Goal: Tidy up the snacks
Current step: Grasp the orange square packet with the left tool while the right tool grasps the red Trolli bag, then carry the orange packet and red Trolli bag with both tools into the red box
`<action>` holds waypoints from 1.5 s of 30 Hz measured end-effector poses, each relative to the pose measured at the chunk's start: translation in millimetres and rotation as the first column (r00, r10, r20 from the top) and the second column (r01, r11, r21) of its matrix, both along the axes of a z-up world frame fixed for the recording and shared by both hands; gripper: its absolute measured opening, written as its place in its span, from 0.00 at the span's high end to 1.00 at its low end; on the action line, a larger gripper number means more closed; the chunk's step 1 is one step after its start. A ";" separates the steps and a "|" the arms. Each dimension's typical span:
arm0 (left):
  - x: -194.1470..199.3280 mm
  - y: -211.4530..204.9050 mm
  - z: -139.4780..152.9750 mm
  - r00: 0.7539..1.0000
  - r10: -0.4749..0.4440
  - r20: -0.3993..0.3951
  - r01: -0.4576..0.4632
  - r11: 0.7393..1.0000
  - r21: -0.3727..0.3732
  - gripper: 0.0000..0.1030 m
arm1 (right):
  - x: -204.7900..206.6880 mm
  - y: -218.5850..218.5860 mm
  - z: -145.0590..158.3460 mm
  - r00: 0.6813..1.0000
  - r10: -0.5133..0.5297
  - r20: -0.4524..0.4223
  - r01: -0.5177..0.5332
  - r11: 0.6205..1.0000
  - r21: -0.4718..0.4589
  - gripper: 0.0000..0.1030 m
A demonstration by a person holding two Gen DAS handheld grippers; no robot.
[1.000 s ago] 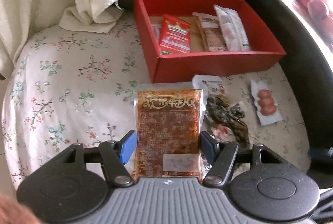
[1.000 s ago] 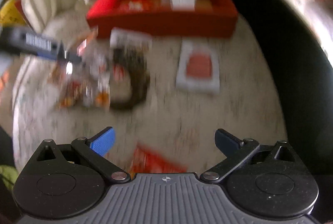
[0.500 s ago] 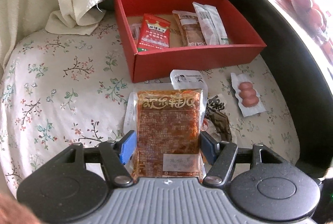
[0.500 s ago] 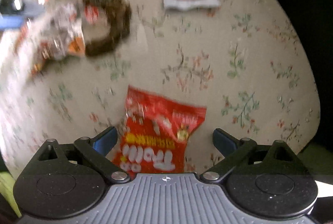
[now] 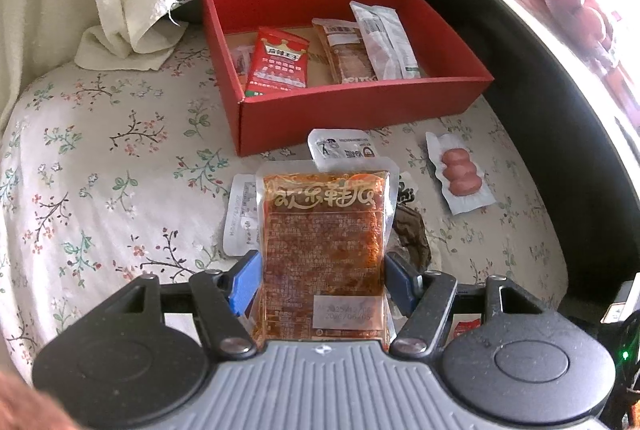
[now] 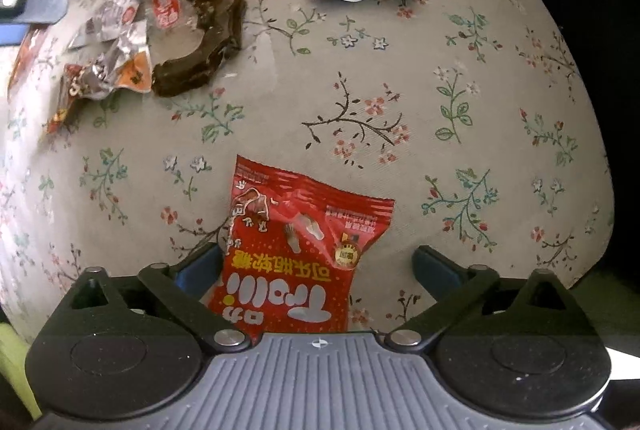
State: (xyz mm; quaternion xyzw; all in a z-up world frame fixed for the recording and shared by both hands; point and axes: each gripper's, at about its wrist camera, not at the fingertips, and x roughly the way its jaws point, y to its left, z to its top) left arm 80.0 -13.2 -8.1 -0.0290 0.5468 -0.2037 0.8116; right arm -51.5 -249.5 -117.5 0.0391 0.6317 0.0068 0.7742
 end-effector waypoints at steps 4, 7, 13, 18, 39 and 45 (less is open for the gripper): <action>-0.8 -1.0 0.7 1.000 -0.003 0.003 0.003 1.000 -0.002 0.43 | -6.1 8.7 14.2 0.999 0.044 0.022 -0.044 0.999 0.005 0.32; -1.3 -1.6 1.4 1.000 -0.006 0.006 0.006 1.000 -0.003 0.43 | -3.7 8.3 16.7 0.999 0.040 0.022 -0.041 0.999 0.012 0.35; -2.9 -3.1 2.9 1.000 -0.020 0.019 0.020 1.000 0.002 0.43 | 11.8 9.8 36.5 0.996 0.039 0.077 -0.043 0.998 0.049 0.38; -1.5 -4.9 3.6 0.999 -0.016 0.039 0.015 1.000 0.019 0.43 | 29.9 4.6 56.7 0.989 0.014 0.146 -0.027 0.996 0.088 0.38; 19.5 -15.7 12.1 0.989 0.030 0.144 -0.043 0.995 0.085 0.43 | 111.3 -9.6 114.9 0.922 0.016 0.387 -0.073 0.988 0.133 0.38; 26.9 -22.1 21.4 0.980 0.033 0.194 -0.052 0.995 0.091 0.43 | 127.4 -8.4 127.3 0.904 0.027 0.427 -0.091 0.987 0.131 0.38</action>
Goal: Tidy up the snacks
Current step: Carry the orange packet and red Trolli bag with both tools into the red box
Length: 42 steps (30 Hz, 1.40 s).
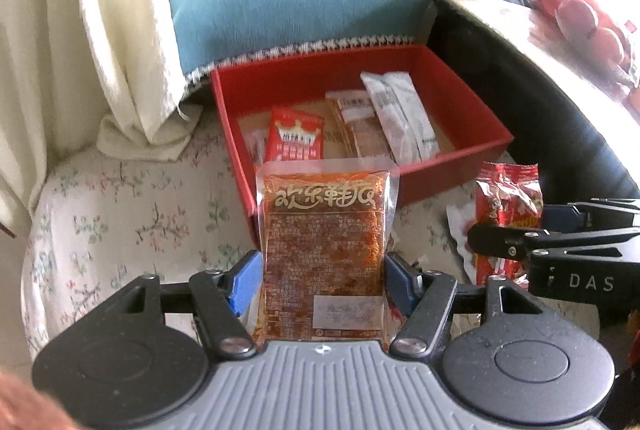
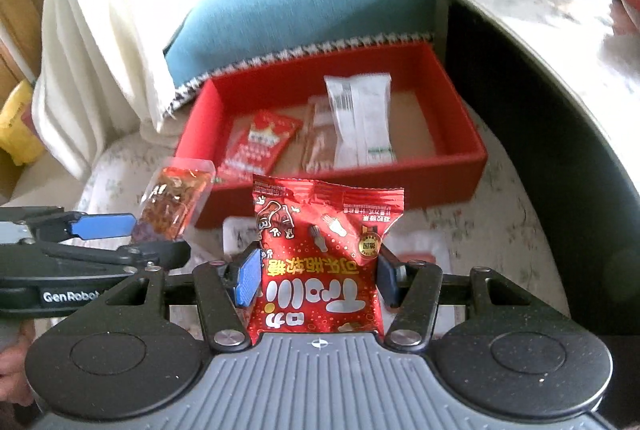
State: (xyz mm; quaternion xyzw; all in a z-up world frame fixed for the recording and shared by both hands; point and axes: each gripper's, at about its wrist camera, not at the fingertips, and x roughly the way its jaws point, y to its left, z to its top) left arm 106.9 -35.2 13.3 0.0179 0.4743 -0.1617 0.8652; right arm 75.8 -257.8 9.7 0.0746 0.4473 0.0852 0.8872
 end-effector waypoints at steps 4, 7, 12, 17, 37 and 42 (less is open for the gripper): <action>4.2 -2.8 4.4 0.999 0.001 0.042 -0.002 1.000 0.024 0.43 | 8.4 1.1 8.5 1.000 0.005 0.028 -0.005 1.000 0.000 0.38; 8.7 -4.7 8.1 0.997 0.008 0.073 -0.011 0.999 0.040 0.43 | 15.2 1.0 14.1 0.999 0.006 0.048 -0.006 1.000 0.001 0.38; 19.2 -9.1 15.5 0.994 0.020 0.104 -0.024 0.999 0.036 0.43 | 28.9 -0.3 23.5 0.997 0.011 0.079 -0.010 1.000 -0.004 0.38; 32.1 -16.4 20.1 0.990 0.028 0.138 -0.035 0.998 0.050 0.43 | 41.6 -5.9 29.2 0.995 0.002 0.096 -0.001 1.000 -0.008 0.38; 88.0 -31.2 17.0 0.982 0.100 0.159 -0.110 0.992 0.056 0.43 | 111.2 -18.3 29.3 0.994 -0.029 0.106 0.033 0.999 -0.033 0.38; 99.8 -39.0 11.9 0.982 0.105 0.156 -0.117 0.991 0.071 0.43 | 125.5 -20.9 24.3 0.995 -0.032 0.095 0.035 0.999 -0.032 0.38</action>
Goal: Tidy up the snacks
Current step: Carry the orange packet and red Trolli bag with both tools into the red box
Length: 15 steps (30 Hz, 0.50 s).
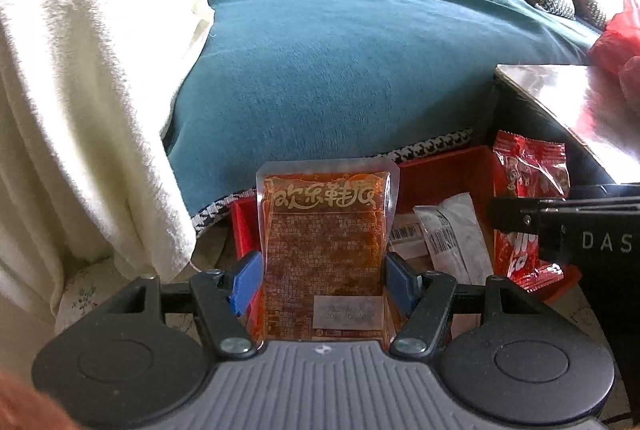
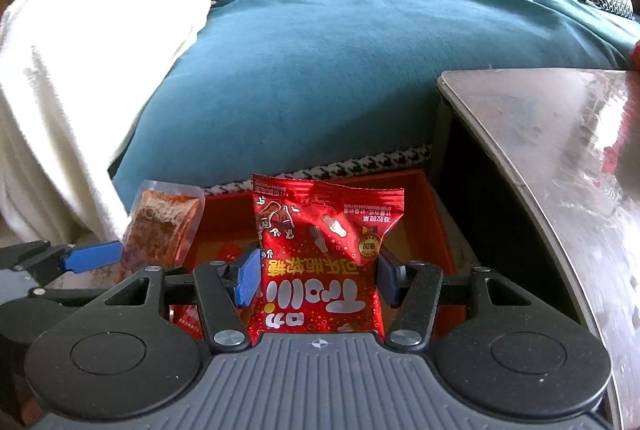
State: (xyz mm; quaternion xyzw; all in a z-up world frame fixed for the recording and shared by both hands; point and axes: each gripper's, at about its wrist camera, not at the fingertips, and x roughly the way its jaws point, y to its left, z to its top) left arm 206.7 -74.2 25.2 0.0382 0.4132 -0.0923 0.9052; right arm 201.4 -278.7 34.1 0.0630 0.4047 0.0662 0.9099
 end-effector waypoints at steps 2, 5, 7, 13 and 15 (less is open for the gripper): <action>4.4 -3.0 -2.0 1.000 0.000 -0.001 0.000 1.000 0.010 0.43 | 4.9 -0.8 -3.3 1.000 -0.001 -0.008 0.001 1.000 -0.003 0.38; 9.2 -6.4 -6.1 1.000 0.001 -0.009 -0.001 1.000 0.016 0.43 | 11.6 -1.7 -9.5 1.000 -0.004 -0.025 0.004 1.000 -0.011 0.38; 12.6 -7.7 -8.7 1.000 0.003 -0.015 -0.003 1.000 0.020 0.43 | 16.4 -2.2 -14.1 0.999 -0.006 -0.038 0.005 1.000 -0.015 0.38; 16.7 -10.2 -17.9 0.999 0.005 -0.033 -0.004 0.999 0.037 0.43 | 24.8 -0.3 -27.8 0.997 0.000 -0.077 -0.002 0.999 -0.033 0.38; 17.7 -10.9 -22.0 0.999 0.007 -0.043 -0.005 0.999 0.043 0.43 | 26.1 0.6 -31.4 0.996 0.004 -0.086 -0.007 0.999 -0.039 0.38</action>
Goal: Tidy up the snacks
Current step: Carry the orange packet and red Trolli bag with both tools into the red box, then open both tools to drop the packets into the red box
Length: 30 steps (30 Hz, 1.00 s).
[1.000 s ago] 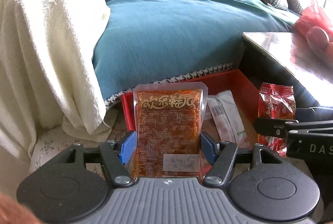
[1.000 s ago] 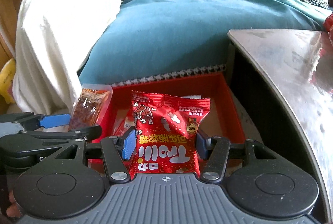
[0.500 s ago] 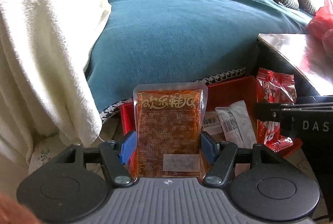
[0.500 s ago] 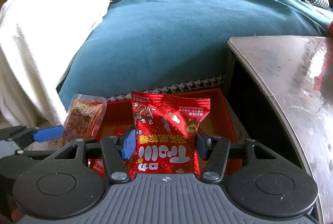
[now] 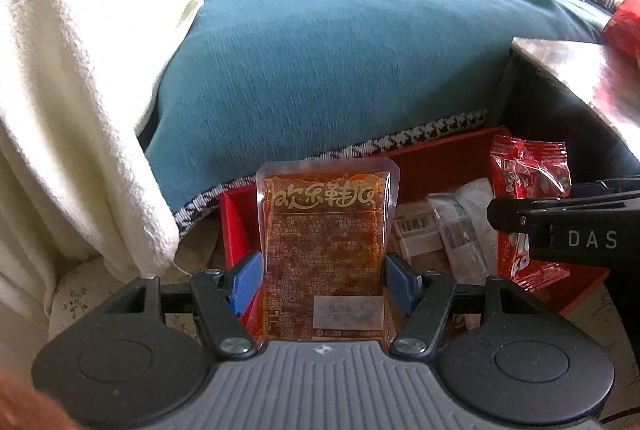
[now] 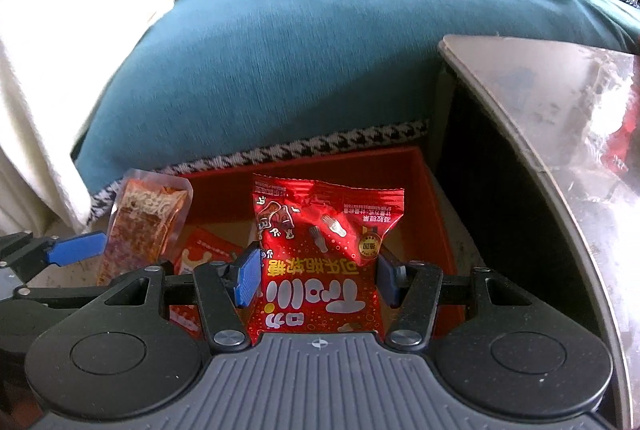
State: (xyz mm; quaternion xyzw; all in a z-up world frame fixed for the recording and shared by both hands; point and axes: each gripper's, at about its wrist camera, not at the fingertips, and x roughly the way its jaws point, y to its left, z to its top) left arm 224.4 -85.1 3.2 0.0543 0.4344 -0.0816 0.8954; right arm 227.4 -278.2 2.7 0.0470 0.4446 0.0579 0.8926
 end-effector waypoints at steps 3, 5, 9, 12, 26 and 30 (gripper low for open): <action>0.5 -2.0 -5.5 1.000 -0.004 -0.011 0.004 1.000 0.011 0.43 | 1.9 0.4 -5.5 1.000 0.001 -0.013 -0.001 1.000 -0.009 0.37; 1.0 -2.8 -9.3 1.000 -0.007 -0.018 0.008 1.000 0.015 0.43 | 3.6 -0.2 -10.7 1.000 -0.005 -0.025 0.005 1.000 -0.015 0.37; 4.2 -1.1 -15.2 0.999 -0.005 -0.039 0.006 1.000 0.018 0.43 | 8.1 -0.7 -23.2 0.998 -0.001 -0.068 -0.001 0.999 -0.032 0.37; 5.1 -1.0 -18.6 0.999 -0.004 -0.051 0.005 1.000 0.024 0.41 | 9.4 -0.6 -30.3 0.996 0.003 -0.094 -0.006 0.999 -0.035 0.34; 3.0 -0.2 -18.1 0.998 -0.015 -0.068 0.017 1.000 0.023 0.38 | 4.7 -8.2 -24.3 0.997 -0.018 -0.072 0.016 1.000 -0.026 0.28; 0.0 6.5 -13.3 0.998 -0.004 -0.070 0.004 1.000 0.005 0.38 | 1.2 -11.5 -20.3 0.998 -0.024 -0.059 0.022 0.999 -0.023 0.26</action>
